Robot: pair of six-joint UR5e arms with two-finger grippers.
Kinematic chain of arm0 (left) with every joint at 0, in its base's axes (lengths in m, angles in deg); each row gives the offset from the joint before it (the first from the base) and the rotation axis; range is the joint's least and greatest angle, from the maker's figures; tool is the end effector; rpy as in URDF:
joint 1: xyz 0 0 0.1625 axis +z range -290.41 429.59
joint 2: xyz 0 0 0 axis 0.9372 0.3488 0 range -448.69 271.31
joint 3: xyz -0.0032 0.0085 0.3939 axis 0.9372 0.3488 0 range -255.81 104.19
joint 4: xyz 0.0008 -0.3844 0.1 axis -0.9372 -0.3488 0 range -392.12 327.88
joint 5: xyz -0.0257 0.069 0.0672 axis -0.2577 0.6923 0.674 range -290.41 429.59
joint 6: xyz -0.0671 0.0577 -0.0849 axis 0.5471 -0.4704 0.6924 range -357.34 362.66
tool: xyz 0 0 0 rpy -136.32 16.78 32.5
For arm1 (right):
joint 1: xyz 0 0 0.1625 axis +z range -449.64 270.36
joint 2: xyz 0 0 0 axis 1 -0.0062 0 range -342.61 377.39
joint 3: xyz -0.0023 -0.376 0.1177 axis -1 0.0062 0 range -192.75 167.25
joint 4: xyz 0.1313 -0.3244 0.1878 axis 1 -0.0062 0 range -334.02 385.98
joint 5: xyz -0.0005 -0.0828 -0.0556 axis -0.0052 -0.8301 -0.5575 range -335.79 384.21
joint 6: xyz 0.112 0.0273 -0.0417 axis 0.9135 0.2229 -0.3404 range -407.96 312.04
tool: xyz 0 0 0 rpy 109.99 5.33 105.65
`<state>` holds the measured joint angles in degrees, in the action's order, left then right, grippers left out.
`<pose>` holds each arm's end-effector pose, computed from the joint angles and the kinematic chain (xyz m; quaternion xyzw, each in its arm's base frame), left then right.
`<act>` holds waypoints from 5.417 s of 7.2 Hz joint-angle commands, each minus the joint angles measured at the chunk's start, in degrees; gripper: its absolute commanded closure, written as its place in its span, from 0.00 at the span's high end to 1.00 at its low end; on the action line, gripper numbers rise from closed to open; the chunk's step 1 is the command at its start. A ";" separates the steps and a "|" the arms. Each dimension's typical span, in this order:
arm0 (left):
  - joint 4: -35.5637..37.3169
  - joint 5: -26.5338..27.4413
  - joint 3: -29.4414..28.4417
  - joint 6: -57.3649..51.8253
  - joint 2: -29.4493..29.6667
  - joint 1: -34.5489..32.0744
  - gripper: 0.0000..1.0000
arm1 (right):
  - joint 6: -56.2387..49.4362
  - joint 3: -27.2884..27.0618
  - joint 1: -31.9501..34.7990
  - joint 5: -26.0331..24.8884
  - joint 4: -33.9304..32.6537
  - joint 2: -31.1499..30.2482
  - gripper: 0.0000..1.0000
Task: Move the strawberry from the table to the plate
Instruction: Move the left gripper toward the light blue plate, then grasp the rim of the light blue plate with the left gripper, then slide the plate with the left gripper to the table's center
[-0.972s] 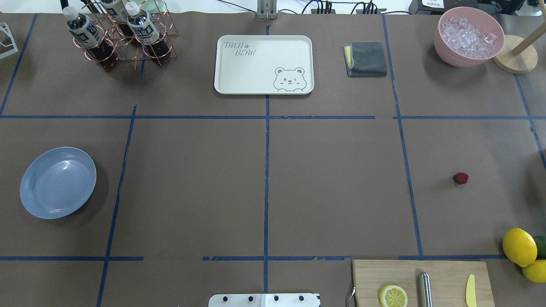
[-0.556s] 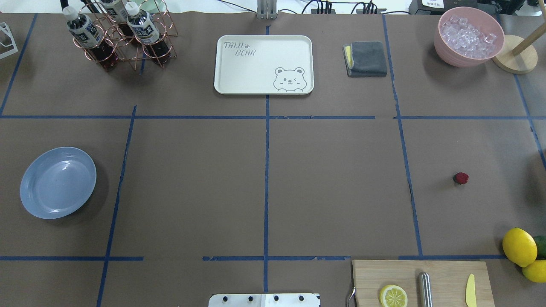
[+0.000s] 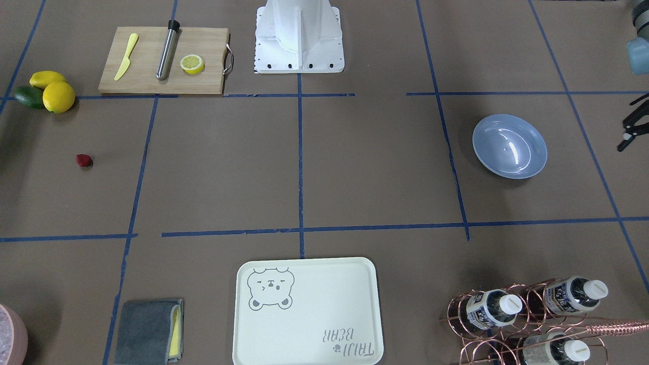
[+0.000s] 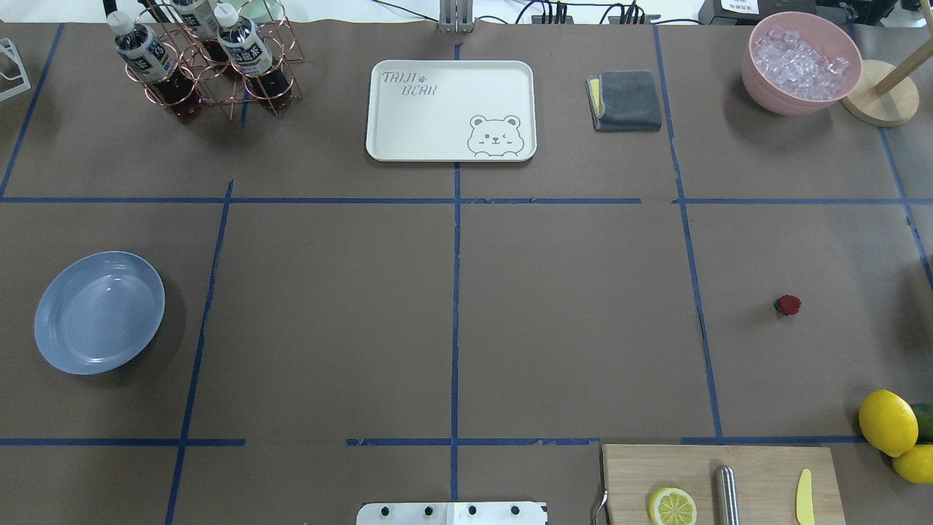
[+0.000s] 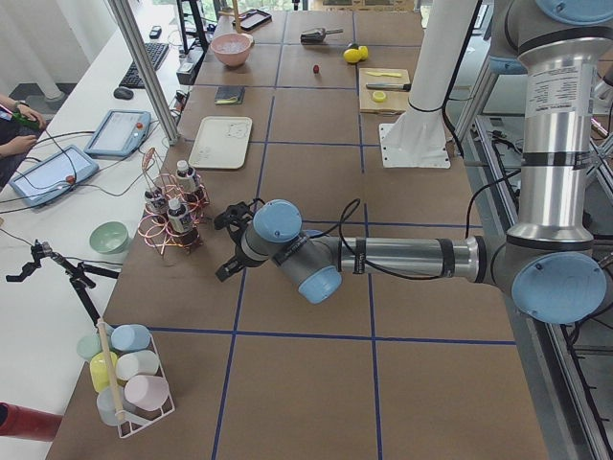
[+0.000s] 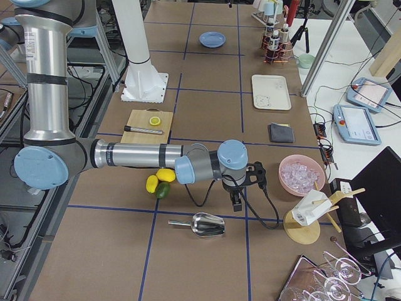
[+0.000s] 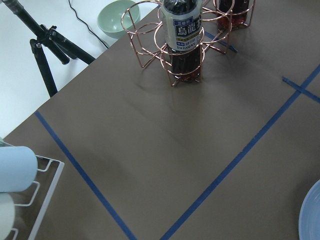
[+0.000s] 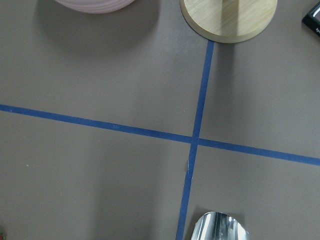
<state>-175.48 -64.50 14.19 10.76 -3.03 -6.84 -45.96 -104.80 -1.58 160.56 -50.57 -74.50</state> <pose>0.0648 -0.4731 0.5662 0.3134 0.4077 0.1958 0.8350 0.0284 -0.4793 0.6139 0.0954 -0.3943 -0.0461 0.9128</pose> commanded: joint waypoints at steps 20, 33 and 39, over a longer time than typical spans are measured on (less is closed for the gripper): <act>18.72 25.15 8.27 68.36 26.78 40.87 0.00 | 0.19 -0.24 0.00 0.05 1.93 -2.95 1.00; 23.04 32.84 3.35 70.75 34.05 51.20 0.00 | 0.19 -0.06 0.00 0.05 1.93 -3.03 1.00; 27.31 30.40 6.92 56.94 31.00 44.56 1.00 | 0.10 -0.85 0.00 1.02 5.60 -2.77 1.00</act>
<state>-151.12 -32.42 18.77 75.32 30.02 41.32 -45.97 -105.53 -1.58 161.10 -47.23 -77.38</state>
